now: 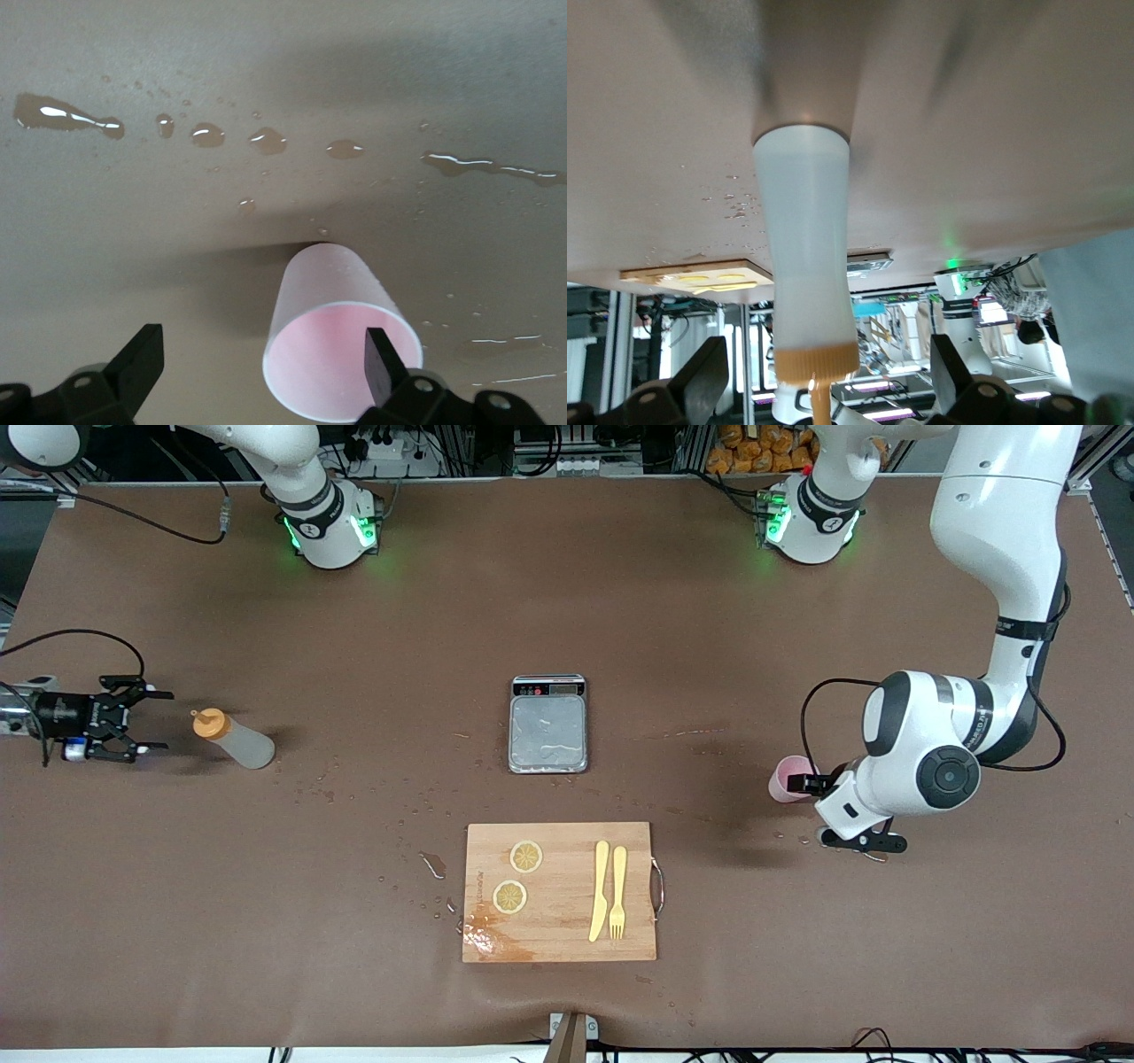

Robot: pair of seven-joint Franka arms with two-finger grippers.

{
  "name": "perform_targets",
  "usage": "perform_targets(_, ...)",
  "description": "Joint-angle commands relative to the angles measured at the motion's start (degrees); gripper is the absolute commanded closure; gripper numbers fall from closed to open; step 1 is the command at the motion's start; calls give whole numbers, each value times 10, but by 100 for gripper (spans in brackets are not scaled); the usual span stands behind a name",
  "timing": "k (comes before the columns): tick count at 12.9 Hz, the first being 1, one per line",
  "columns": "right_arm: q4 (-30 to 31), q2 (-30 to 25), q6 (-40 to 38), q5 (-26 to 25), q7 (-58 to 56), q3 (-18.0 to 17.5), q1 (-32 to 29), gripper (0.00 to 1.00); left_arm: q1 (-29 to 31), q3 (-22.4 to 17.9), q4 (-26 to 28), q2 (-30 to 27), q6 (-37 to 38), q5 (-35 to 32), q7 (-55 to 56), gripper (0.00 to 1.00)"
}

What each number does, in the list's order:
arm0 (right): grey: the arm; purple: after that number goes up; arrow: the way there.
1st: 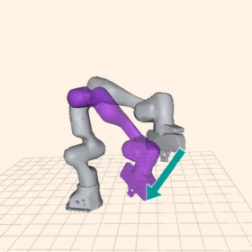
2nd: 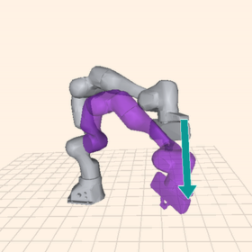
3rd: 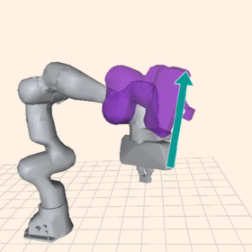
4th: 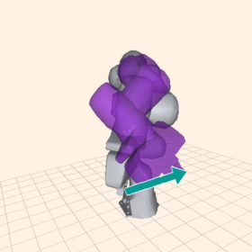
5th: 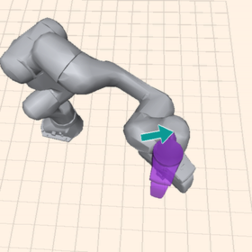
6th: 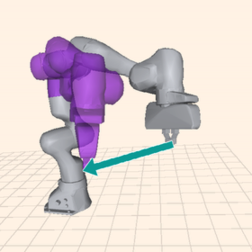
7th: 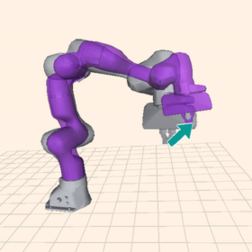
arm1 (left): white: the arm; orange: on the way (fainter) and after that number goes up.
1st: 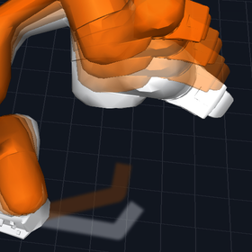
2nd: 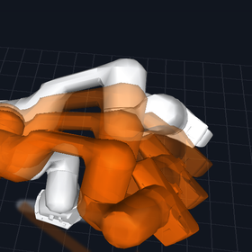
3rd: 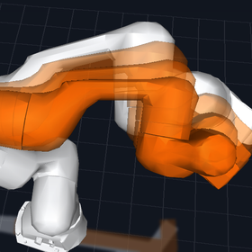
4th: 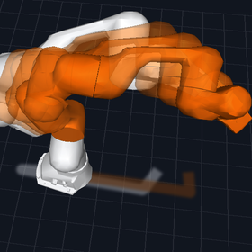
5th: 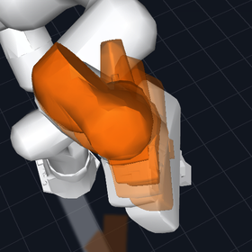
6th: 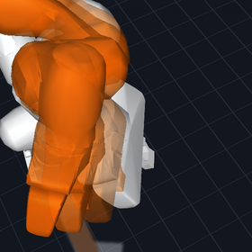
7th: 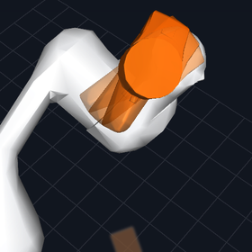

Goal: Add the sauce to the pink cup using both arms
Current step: 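Grasp the pink cup with the left gripper while the right gripper grasps the bottle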

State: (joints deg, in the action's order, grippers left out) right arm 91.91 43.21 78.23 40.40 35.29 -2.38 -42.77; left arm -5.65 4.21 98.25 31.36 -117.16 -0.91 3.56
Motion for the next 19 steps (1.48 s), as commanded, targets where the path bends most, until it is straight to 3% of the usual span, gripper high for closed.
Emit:
perform_targets(1, -22, 32, -9, 12, -28, -7, 3, 0, 3, 3, 27, -17, 0, -16, 0, 0)
perform_targets(10, -15, 57, 35, 26, -53, -5, 27, 0, 3, 2, 51, -17, 0, -16, 0, 0)
perform_targets(11, -15, 57, 44, 25, -53, -5, 30, 0, 4, 2, 51, -16, -2, -16, 3, 13)
perform_targets(12, -10, 57, 45, 25, -51, -5, 34, 0, 4, 3, 51, -15, -3, -16, 4, 55)
perform_targets(13, -9, 57, 46, 26, -51, -5, 39, 0, 1, 3, 50, -14, -4, -16, 10, 86)
perform_targets(14, -8, 57, 53, 25, -51, -5, 45, 0, -4, 2, 49, -13, -7, -16, 19, 100)
perform_targets(19, 7, 57, 70, 26, -54, -5, 55, 0, -5, 3, 48, -14, -8, -16, 30, 100)
